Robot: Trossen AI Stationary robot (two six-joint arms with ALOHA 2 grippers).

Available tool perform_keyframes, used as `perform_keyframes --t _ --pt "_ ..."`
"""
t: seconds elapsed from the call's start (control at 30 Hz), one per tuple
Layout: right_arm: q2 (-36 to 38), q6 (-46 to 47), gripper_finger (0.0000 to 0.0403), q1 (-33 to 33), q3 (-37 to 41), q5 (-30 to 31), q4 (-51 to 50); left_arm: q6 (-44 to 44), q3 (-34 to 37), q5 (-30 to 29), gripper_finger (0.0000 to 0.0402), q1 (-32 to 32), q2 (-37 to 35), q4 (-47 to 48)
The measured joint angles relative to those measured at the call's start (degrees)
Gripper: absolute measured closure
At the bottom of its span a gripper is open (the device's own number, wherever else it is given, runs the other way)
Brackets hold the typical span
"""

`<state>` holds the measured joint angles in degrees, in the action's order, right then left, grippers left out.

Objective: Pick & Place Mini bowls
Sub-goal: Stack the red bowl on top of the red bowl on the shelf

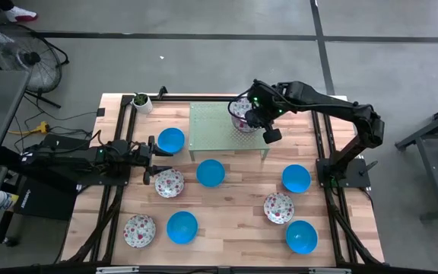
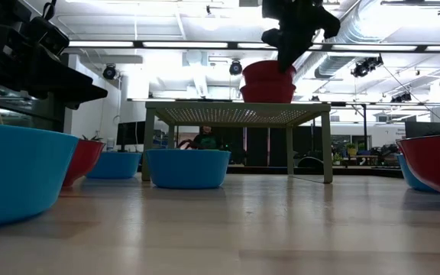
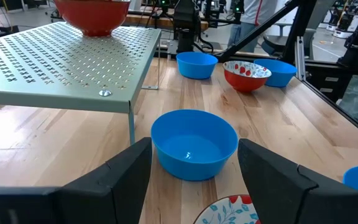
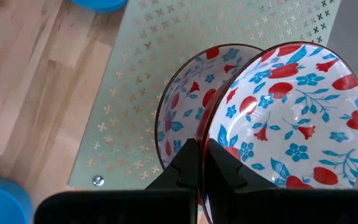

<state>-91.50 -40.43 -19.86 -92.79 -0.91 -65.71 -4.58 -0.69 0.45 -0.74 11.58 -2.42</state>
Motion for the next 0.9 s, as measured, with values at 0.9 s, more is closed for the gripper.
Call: perform_keyframes --t 0.9 --pt "1.0 -4.6 0.0402 1.9 4.1 2.1 4.5 0.0 0.0 0.0 0.0168 0.0 0.0 0.0"
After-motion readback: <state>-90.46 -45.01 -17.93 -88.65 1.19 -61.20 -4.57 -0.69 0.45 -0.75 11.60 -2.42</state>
